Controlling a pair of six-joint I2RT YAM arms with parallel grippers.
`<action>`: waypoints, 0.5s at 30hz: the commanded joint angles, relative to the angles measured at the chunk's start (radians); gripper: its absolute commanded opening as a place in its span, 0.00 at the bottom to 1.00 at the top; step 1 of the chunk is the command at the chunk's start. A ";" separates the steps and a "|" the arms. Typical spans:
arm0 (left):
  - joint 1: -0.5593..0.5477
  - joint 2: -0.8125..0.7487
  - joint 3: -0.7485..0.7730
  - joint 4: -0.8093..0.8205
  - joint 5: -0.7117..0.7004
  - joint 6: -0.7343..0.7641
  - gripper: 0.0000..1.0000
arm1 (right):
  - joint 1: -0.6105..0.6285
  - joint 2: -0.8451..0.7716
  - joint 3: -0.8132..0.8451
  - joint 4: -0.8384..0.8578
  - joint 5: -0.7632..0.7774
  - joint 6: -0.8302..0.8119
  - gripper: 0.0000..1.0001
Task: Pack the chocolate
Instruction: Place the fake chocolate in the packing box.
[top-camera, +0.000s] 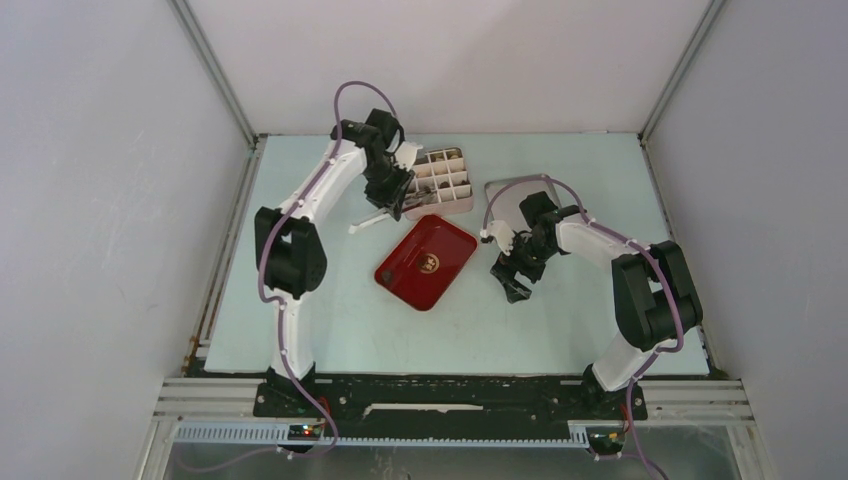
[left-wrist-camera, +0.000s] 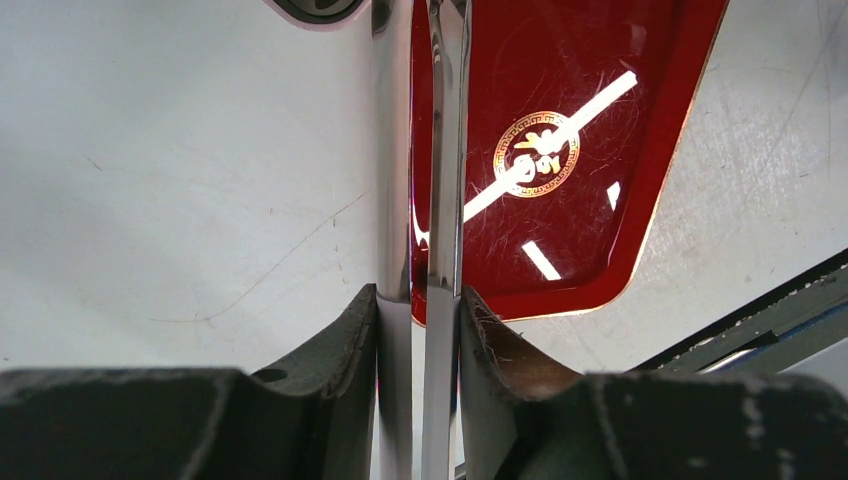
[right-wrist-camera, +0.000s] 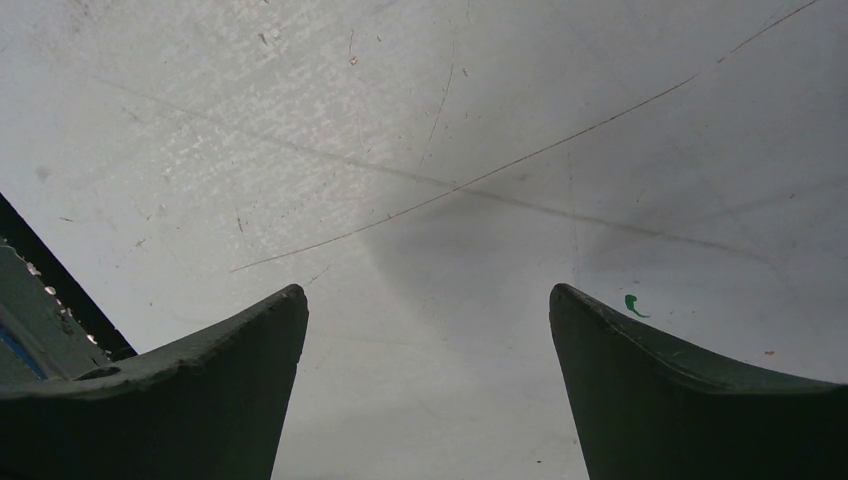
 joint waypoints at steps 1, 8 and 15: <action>0.002 -0.022 0.041 -0.011 0.013 0.012 0.25 | -0.002 -0.010 0.033 -0.008 -0.002 -0.013 0.93; 0.002 -0.032 0.042 -0.013 0.009 0.014 0.36 | -0.003 -0.010 0.033 -0.009 -0.004 -0.013 0.93; 0.002 -0.051 0.041 -0.014 0.007 0.020 0.40 | -0.002 -0.010 0.033 -0.008 -0.003 -0.012 0.93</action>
